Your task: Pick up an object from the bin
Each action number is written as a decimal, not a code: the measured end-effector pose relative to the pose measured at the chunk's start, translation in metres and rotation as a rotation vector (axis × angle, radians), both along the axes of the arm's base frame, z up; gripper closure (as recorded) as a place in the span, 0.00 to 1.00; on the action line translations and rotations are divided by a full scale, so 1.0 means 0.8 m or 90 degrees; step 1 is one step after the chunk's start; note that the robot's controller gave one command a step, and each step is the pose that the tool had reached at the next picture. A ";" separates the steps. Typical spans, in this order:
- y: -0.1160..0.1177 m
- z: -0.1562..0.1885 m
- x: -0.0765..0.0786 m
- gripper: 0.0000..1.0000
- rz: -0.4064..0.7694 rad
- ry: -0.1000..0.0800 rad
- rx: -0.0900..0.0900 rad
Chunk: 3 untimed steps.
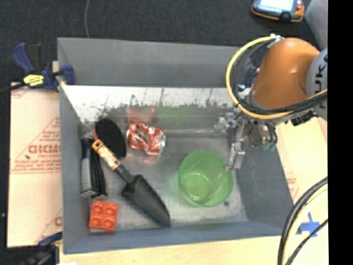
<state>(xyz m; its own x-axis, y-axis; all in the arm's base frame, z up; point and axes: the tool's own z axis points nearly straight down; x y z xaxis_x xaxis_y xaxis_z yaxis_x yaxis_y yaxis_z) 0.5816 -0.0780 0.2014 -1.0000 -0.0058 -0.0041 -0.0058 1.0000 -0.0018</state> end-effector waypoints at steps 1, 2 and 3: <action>0.000 0.000 0.000 0.00 0.000 0.000 0.000; -0.011 -0.111 -0.007 0.00 -0.160 -0.004 0.001; 0.010 -0.090 -0.015 0.00 -0.147 -0.006 0.000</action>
Offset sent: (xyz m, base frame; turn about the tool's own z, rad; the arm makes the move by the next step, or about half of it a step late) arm -0.0075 -0.0080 -0.0951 0.2645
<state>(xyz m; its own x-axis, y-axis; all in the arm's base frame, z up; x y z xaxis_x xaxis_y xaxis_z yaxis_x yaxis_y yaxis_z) 0.5693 -0.0704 0.1294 -0.9745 0.2238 -0.0133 0.2239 0.9746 -0.0005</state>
